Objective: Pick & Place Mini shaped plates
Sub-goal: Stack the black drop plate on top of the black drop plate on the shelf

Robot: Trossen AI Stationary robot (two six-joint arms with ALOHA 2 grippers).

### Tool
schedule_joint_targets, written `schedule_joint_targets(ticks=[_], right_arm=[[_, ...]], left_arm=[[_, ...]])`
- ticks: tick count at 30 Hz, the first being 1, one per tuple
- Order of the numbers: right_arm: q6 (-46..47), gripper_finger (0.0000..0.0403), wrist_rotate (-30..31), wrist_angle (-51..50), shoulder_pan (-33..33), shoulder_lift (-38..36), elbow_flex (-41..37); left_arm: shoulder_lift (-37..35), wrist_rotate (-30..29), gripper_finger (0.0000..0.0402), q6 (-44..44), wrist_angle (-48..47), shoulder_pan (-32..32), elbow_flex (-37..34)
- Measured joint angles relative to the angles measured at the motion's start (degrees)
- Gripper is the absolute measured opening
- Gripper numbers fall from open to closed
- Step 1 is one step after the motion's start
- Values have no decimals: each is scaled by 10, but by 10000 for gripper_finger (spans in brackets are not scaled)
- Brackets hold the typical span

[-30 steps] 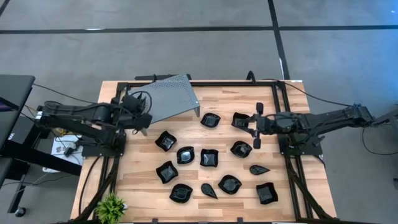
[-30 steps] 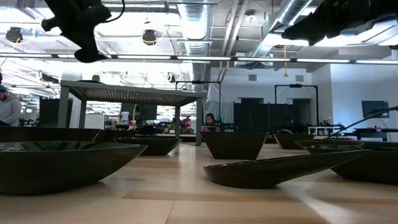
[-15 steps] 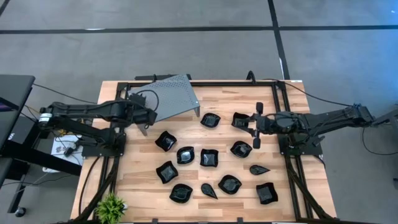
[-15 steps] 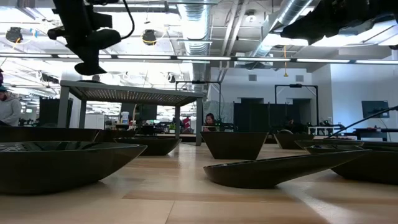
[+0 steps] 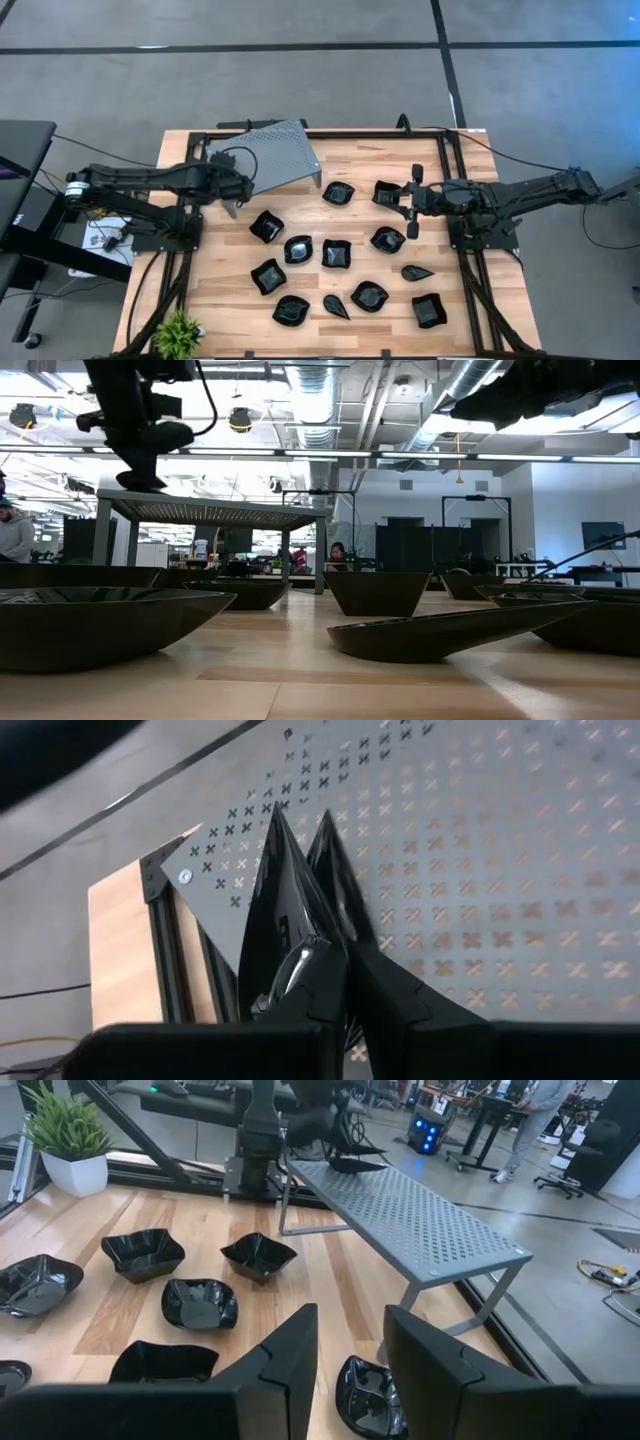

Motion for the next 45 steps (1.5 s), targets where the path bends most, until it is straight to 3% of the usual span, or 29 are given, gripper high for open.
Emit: schedule_joint_targets(ticks=[11, 20, 23, 29, 33, 40, 45], right_arm=[[-13, 113, 0, 4, 0, 0, 0], [-30, 113, 0, 43, -1, 0, 0], [-31, 113, 0, 45, -1, 0, 0], [-30, 113, 0, 48, -1, 14, 0], [-10, 113, -3, 52, -1, 38, 0], [37, 113, -134, 102, 2, 112, 20], [37, 113, -148, 102, 23, 171, 62]], left_arm=[[0, -37, 86, 3, 37, 0, -17], [0, -37, 97, 58, 112, -3, -17], [0, -5, 97, 93, 206, -19, -17], [0, 123, 97, 236, 479, -101, -21], [0, 146, 96, 300, 625, -175, -49], [40, 146, 96, 318, 743, -269, -95], [130, 172, 96, 341, 812, -297, -98]])
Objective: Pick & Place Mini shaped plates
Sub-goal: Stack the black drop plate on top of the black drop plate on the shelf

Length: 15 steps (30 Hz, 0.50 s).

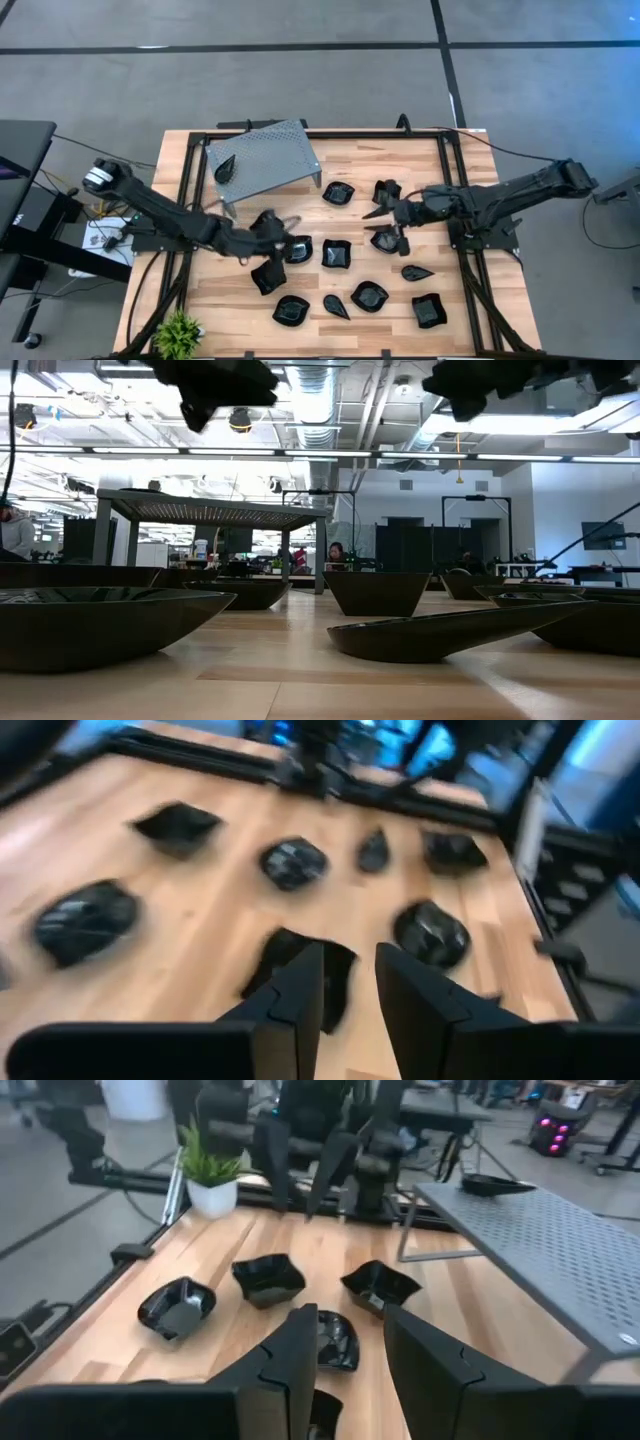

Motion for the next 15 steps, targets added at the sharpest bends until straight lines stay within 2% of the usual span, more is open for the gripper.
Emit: schedule_joint_targets(ticks=[6, 15], right_arm=[[-6, 113, 0, -4, 11, 51, 26], [-6, 113, 0, -10, 22, 70, 31]], left_arm=[[131, 122, 96, 112, 174, -2, 15], [260, 200, 100, 124, 182, -5, 93]])
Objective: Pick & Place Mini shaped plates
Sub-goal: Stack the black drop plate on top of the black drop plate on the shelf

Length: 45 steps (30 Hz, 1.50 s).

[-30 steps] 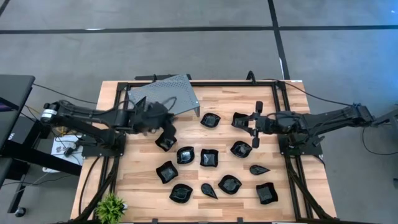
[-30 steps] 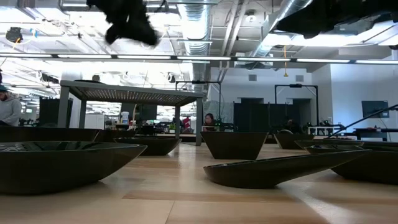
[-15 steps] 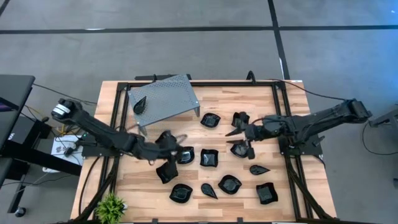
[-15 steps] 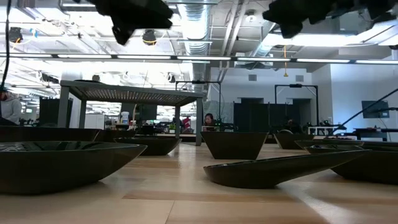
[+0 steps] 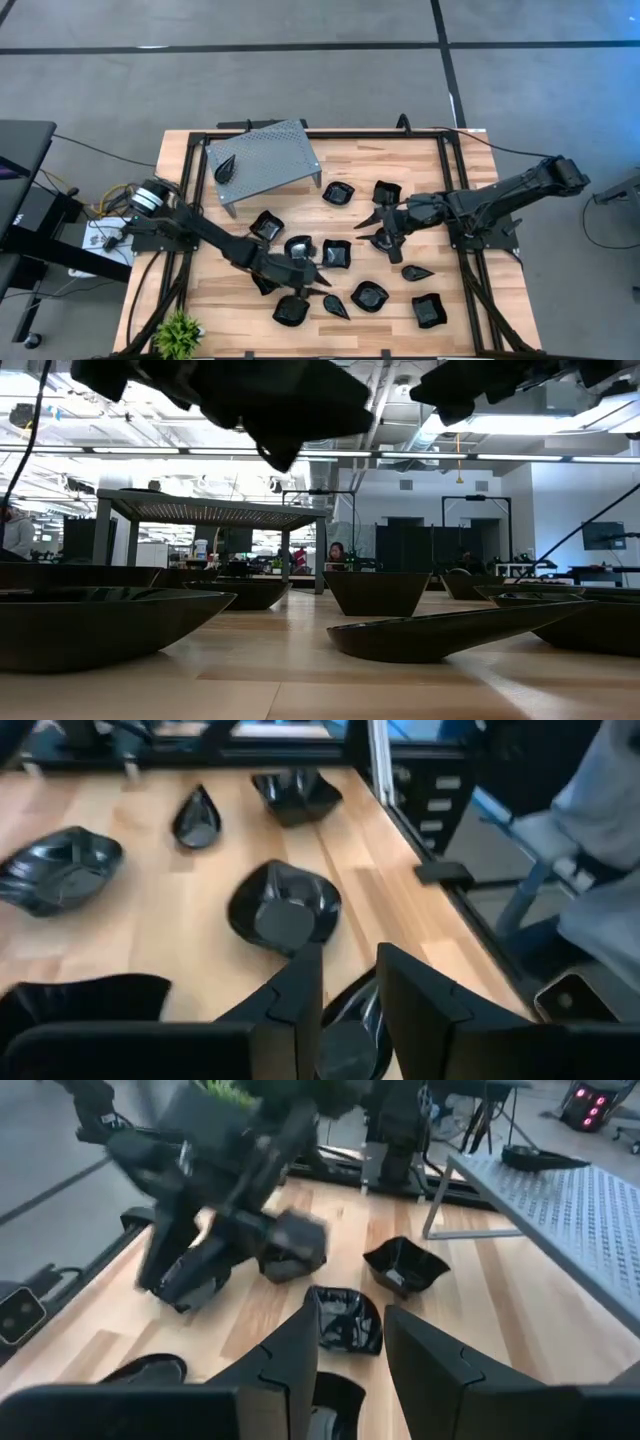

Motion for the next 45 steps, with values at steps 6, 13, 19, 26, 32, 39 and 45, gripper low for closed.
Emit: schedule_joint_targets(ticks=[6, 13, 19, 26, 32, 39, 45], right_arm=[[0, 113, 0, 3, 0, -2, 0], [6, 113, 0, 2, -2, 4, 0], [50, 113, 0, 2, -1, 4, 0], [64, 113, 0, 7, 11, 4, 0], [54, 113, 0, 11, 15, 4, 0], [45, 113, 0, 11, 15, 4, 0], [45, 113, 0, 11, 15, 4, 0]], left_arm=[[69, 35, 134, 5, -1, 1, 39], [123, 56, 159, 46, -1, -17, 66], [148, 43, 153, 48, -4, -30, 66], [168, 34, 150, 47, -3, -26, 65], [167, 35, 150, 47, -3, -27, 65], [167, 35, 114, 47, -4, -25, 65], [167, 35, 47, 47, -5, -25, 65]])
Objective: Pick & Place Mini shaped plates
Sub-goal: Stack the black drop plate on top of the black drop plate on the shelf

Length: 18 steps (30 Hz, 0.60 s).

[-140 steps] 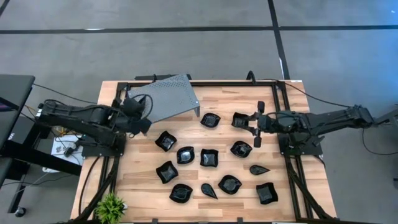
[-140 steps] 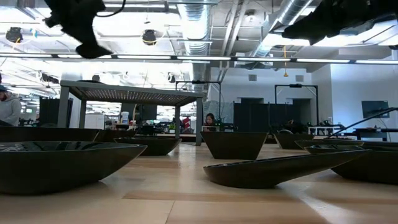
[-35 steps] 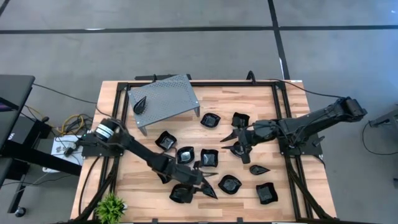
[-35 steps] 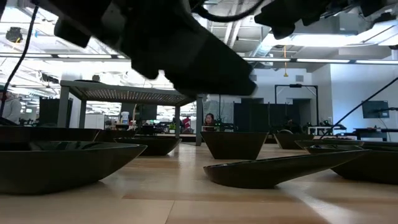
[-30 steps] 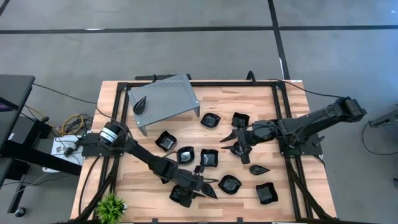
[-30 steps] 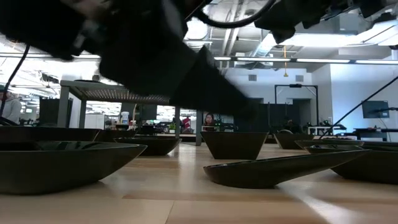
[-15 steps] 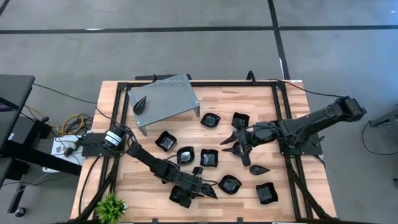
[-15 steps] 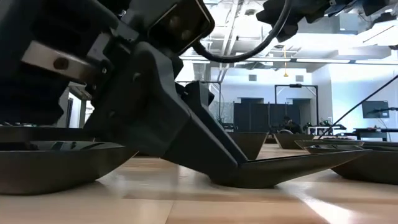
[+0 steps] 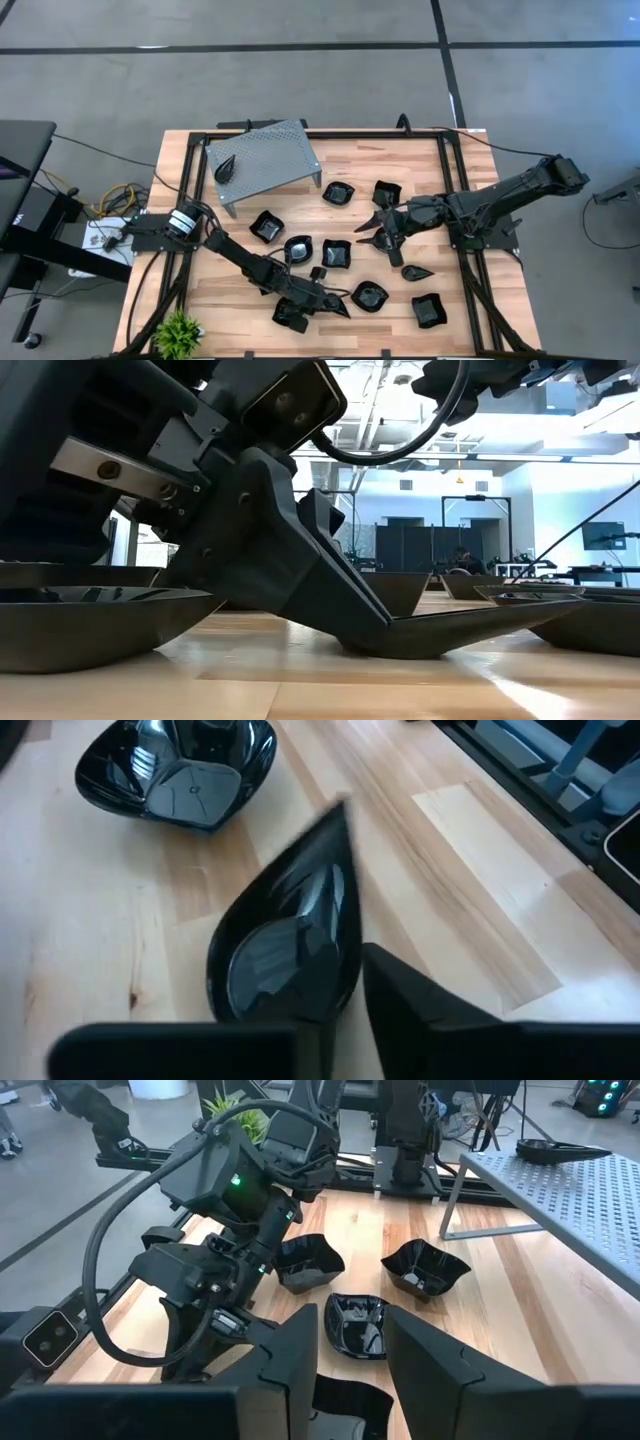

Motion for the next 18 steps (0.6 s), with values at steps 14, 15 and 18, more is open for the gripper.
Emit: schedule_joint_targets(ticks=[14, 15, 18], right_arm=[[-2, 113, 0, -1, 0, 0, 0], [-2, 113, 0, -1, 0, 0, 0], [-1, 113, 0, -2, 0, 0, 0]], left_arm=[[-125, -64, 6, -1, -118, -9, 5], [-144, -69, 6, -3, -155, -11, 4], [-211, -114, 6, -46, -282, -18, 4]])
